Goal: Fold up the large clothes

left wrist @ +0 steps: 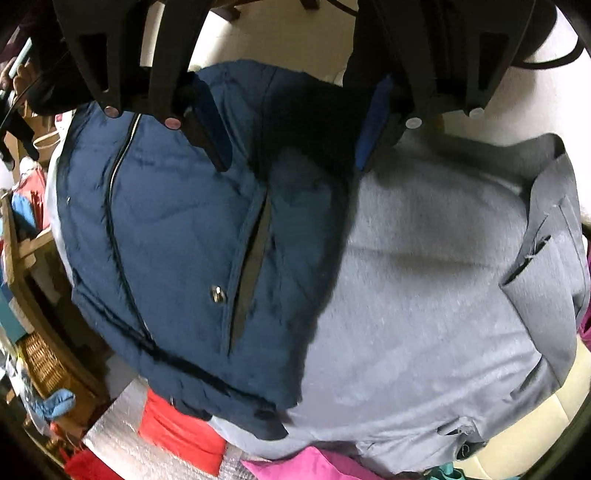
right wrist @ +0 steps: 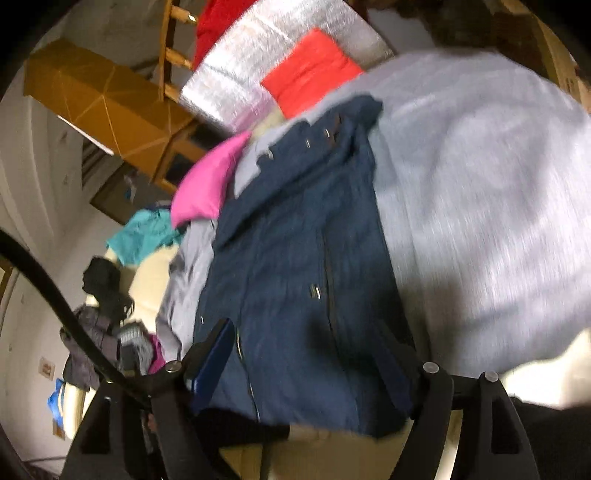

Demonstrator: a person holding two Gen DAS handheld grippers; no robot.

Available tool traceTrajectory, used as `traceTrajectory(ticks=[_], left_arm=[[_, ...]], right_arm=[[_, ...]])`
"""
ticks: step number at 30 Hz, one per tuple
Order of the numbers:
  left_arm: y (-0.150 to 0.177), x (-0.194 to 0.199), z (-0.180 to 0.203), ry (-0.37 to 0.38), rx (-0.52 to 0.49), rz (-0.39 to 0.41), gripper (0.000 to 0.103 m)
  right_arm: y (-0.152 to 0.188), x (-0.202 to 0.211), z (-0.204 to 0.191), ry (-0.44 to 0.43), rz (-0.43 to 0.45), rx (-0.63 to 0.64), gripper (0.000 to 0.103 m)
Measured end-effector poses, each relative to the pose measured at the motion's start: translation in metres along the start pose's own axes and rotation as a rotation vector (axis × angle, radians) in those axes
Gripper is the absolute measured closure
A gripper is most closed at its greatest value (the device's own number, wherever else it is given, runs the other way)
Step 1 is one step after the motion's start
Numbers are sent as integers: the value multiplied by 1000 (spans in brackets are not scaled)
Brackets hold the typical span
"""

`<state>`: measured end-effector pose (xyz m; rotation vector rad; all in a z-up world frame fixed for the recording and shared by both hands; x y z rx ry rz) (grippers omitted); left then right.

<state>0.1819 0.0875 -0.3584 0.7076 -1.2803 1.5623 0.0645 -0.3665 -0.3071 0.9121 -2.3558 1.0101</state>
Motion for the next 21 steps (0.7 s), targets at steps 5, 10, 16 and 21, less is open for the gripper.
traceTrajectory(ticks=[5,10,16,21], left_arm=[[21,-14,0,-50,-11,-92,32],[48,-30,-2,-35,45,-236,32],[12,8,-1,3,77,-99,32],[-7,2,-22,-89,86,-96,29]], right_arm=[[28,-12,31,81,-78,-69,24],[29,-27,55,144,-77,-153,24],[39,-52,63,209,-97,-168,24],[66,-76,38,200,-206,-72,37]])
Point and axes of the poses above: each gripper's, at about its wrist camera, not at the fingertips, and x roughly against the way its jaws point, z to its right, y to its underside, the point moved 10 cm from there along -x, roughly the way its jaws point
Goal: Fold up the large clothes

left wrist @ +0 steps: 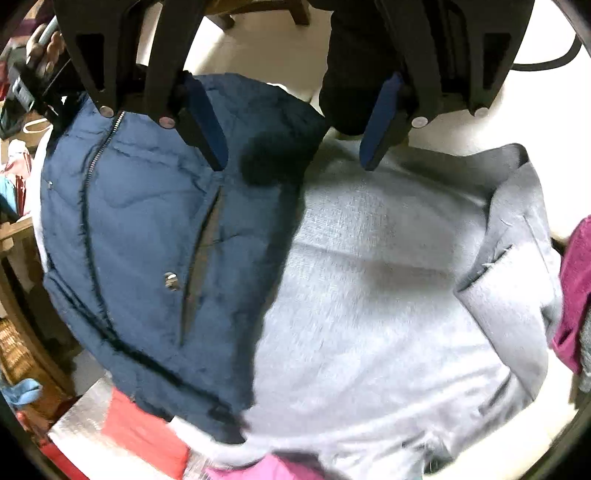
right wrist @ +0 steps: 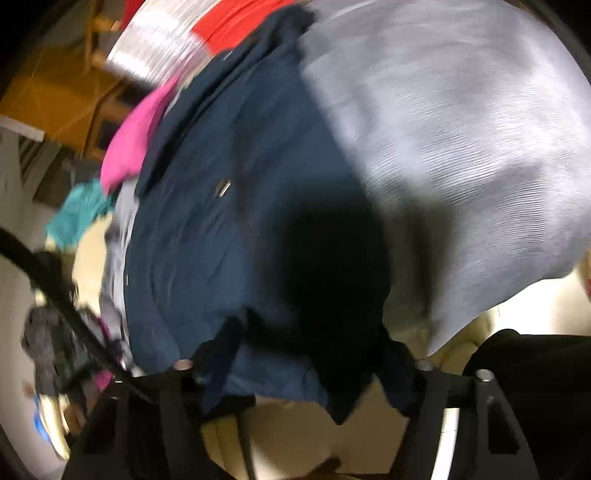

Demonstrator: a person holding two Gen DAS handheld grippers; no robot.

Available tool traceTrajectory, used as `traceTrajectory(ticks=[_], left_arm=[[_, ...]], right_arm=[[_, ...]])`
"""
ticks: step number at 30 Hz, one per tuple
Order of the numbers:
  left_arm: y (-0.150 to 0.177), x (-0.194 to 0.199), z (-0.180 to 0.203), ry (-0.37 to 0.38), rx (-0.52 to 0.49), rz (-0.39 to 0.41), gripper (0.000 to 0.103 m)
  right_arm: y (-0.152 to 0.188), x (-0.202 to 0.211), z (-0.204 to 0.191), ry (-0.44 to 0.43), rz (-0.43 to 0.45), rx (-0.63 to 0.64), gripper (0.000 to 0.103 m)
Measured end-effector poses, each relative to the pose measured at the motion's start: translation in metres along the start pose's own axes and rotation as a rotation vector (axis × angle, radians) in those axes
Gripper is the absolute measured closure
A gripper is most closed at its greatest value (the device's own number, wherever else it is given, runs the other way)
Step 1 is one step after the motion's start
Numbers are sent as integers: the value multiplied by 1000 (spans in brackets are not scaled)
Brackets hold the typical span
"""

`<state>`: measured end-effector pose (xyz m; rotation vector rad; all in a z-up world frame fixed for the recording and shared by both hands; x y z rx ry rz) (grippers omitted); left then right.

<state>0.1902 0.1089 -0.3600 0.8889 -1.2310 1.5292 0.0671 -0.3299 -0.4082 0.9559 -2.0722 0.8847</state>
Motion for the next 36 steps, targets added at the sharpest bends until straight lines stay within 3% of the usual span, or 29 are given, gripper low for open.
traceTrajectory(ticks=[3,7,8,10,12,14,17,20,22,25,27,32,36], left_arm=[[10,-24,11,21,-33,-94,29],[25,-37,26,35,-104,-98,29],[26,-38,28,46,-99,-90,32],[30,-37,33,81,-93,-89,48],[31,-33,40,113,-107,-83,63],[32,-27,47,113,-129,-65,66],[32,-28,50,121,-131,-75,64],[26,-44,57,135,-85,-110,51],[26,-47,59,133,-94,-102,51],[30,-45,72,132,-124,-80,68],[32,-36,80,149,-142,-61,77],[25,8,103,227,-189,-5,82],[-5,63,127,330,-221,98,82]], right_arm=[[2,5,-7,10,-3,43,38],[-8,7,18,135,33,-6,37],[-8,4,23,138,28,-23,37],[2,-13,23,94,-46,-51,37],[7,-19,14,77,-45,-28,56],[7,-15,9,98,-39,7,80],[5,-2,2,81,-27,34,81],[3,1,5,57,-38,22,79],[0,-9,13,77,-60,-2,77],[-2,-19,16,66,-57,-48,79],[1,-14,10,93,-55,-1,84],[-5,26,-25,94,-47,137,87],[-29,70,-67,14,20,227,88]])
Point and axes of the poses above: each gripper's, at about its wrist camera, not at the fingertips, and x roughly against the way its jaws point, z to its right, y to its underside, the point moved 10 cm from there along -x, roughly the way its jaws point
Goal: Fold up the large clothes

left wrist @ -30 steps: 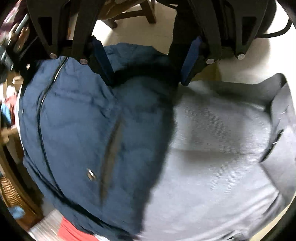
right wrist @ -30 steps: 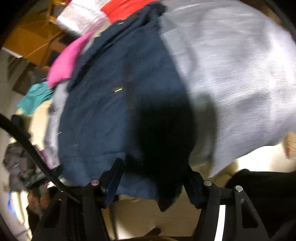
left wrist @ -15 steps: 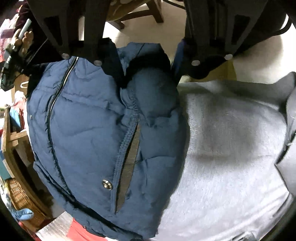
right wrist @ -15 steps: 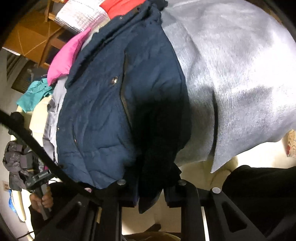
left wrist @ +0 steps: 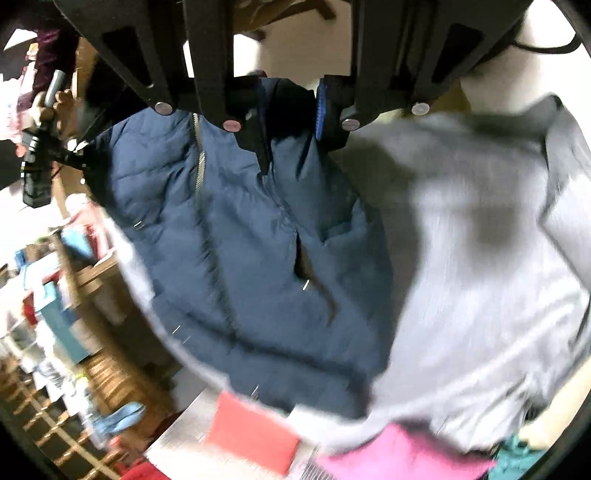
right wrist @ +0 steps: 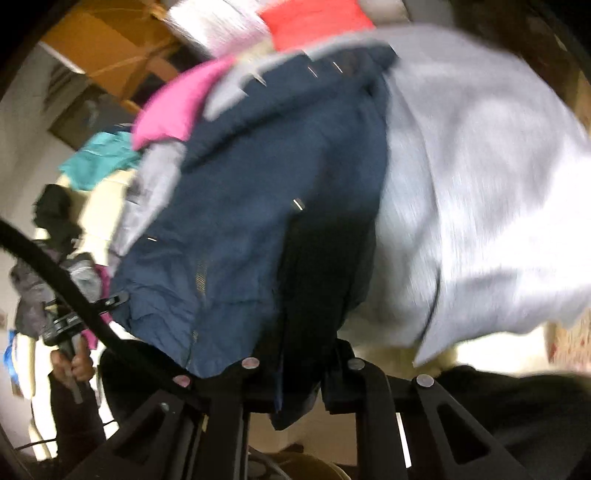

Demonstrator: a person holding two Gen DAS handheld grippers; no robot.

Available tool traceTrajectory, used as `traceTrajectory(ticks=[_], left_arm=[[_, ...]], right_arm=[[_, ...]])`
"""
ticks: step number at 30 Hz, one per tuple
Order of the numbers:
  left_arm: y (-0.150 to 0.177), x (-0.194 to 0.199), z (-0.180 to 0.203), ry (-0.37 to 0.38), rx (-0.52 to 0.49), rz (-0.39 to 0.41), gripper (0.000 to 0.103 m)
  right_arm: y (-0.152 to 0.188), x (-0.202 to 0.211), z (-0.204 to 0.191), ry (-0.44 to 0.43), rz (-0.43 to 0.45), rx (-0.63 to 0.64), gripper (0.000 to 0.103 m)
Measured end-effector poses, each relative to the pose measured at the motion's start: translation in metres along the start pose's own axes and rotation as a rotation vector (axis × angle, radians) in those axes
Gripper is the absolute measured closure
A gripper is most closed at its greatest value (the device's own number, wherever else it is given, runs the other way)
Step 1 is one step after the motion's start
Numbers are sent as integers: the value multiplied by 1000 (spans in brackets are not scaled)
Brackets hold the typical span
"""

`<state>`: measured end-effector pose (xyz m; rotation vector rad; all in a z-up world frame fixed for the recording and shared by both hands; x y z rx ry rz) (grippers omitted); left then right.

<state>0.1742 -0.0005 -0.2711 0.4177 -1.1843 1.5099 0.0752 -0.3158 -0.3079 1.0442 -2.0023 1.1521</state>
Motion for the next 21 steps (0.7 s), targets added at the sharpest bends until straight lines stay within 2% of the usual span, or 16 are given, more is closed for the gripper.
traceTrajectory(ticks=[4,10,15,21], left_arm=[[-43,24,8,51,5,75,82],[-113,32,8,93,70,201,82],[-150,36,-13,102,174,315,82],[-196,9,-29,96,288,425,82]], right_arm=[[-42,36,-17,-96,133,30,88],[-99,56,-24,-135,310,7,88],[-155,50,-10,-180,429,-95,88],[-216,29,8,-187,538,-188,88]])
Point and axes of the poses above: each gripper's, at about its wrist camera, not at the fingertips, and x roughly against the way its jaws point, z to its right, y to its underside, the point moved 10 cm from there along -x, roughly the way its jaws point
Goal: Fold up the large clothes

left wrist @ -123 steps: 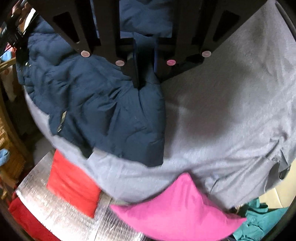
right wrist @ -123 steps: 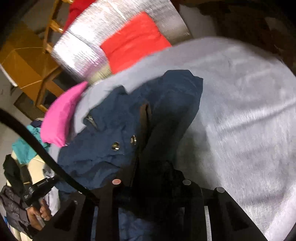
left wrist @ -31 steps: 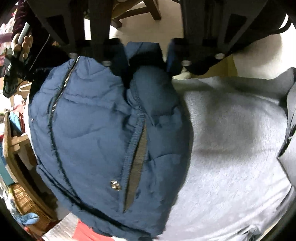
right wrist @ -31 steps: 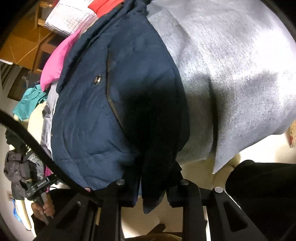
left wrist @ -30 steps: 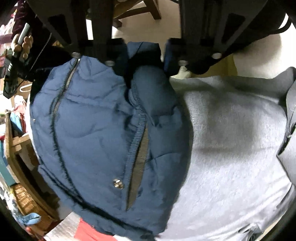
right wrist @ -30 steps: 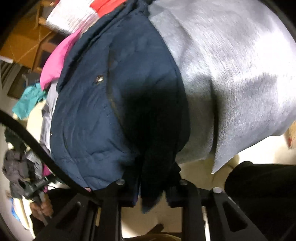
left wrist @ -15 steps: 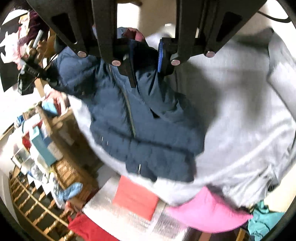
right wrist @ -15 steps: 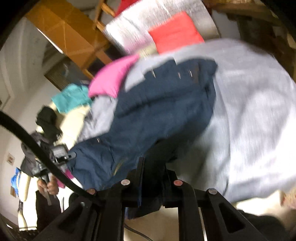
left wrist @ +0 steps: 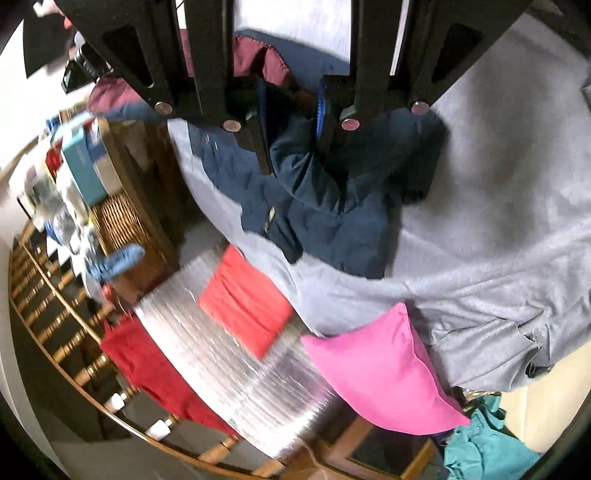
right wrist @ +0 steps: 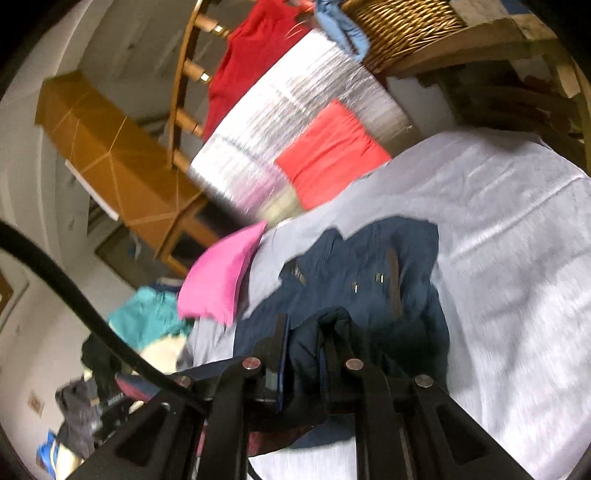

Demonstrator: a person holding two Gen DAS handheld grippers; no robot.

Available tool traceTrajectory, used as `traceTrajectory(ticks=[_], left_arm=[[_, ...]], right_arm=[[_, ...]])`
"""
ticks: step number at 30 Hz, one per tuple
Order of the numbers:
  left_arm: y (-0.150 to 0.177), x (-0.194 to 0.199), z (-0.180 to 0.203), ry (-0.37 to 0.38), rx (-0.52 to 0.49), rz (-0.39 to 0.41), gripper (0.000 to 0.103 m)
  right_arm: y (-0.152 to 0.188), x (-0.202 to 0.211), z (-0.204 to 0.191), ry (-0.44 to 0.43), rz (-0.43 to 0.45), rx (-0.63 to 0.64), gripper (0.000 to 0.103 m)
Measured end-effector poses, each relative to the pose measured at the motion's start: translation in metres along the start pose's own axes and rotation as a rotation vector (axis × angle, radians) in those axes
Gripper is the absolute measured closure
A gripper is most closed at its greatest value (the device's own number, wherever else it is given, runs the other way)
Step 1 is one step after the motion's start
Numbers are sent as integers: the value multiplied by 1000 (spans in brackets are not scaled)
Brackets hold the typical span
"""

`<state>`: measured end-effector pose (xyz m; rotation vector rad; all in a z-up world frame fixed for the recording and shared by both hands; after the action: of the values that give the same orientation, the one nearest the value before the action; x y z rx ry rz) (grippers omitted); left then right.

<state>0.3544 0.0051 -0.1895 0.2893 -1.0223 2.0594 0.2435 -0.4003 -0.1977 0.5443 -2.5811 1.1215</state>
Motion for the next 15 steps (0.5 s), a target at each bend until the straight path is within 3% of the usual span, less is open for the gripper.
traceTrajectory(ticks=[5,11,15], left_arm=[[-22,-38,-2,-48,5,54,82],[-53,-92,-17,-111,21,65,82],[-65,-126,-31,-114,48,49,82]], right_arm=[[-30,-49,11,15,55,-32,88],[-60,-104,32,74,74,-53,88],[-76,-130,48,112,69,-54,89]])
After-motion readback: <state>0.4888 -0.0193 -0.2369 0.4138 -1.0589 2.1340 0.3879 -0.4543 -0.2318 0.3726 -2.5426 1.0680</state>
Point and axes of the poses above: each gripper's, at about its wrist camera, not at the fingertips, and x roughly against the way its jaws point, z to its right, y to its underside, the point moved 10 cm from there along -x, roughly the way its jaws point
